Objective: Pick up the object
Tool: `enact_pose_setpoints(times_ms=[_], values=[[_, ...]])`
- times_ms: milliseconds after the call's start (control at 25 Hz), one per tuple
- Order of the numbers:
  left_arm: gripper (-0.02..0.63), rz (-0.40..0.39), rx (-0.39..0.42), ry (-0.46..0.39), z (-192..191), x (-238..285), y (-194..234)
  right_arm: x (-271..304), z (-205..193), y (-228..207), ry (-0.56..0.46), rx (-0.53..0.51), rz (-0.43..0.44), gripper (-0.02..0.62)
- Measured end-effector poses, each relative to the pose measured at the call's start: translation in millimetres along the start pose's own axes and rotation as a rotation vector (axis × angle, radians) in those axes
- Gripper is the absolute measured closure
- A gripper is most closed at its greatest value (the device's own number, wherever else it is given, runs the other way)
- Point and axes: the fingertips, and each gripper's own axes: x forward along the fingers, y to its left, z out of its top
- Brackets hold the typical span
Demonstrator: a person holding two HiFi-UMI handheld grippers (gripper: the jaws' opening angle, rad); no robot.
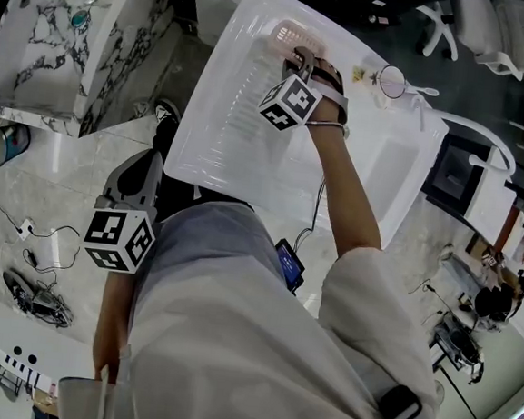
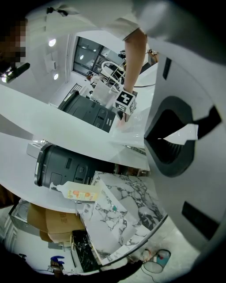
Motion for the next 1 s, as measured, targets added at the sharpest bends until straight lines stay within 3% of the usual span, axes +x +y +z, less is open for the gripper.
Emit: enact_pose_setpoints(times_ms=[1000], values=[[0.604,-0.059,0.019,-0.013,2.6,9.1,-26.6,-23.7,-16.4,2.7,0.003,0.047,0.013,0.507]])
